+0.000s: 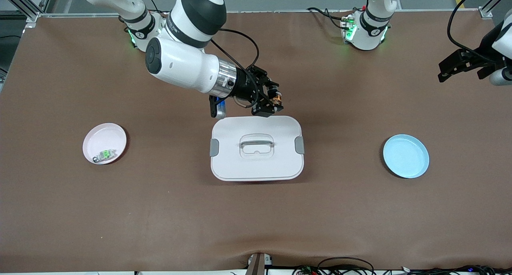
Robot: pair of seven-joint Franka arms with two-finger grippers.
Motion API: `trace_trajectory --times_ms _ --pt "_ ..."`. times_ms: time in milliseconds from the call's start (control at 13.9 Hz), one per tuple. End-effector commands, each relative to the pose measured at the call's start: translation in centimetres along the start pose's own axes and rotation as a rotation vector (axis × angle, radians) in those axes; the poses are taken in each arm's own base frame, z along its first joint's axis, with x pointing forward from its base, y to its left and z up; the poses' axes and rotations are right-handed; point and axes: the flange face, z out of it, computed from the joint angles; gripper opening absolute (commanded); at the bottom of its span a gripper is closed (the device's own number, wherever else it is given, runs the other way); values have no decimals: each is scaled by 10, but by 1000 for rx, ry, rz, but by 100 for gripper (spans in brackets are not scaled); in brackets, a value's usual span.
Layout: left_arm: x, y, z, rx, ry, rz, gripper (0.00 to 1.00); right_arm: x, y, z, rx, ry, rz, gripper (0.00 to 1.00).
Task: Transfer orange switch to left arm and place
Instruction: 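Hold the switch above the box while the left gripper reaches toward it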
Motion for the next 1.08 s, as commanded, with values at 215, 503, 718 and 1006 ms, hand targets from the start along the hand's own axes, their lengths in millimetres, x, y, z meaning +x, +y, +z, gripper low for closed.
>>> trace_trajectory --times_ms 215,503,718,1006 --pt "-4 -8 -8 -3 7 19 100 -6 -3 2 5 -17 16 25" --pt "-4 -8 -9 3 9 19 100 -7 -3 2 4 -18 16 25" --pt "1 -8 3 -5 -17 20 100 -8 -2 3 3 -18 17 26" --pt "7 12 7 -122 -20 22 100 -7 -2 4 2 -17 16 26"
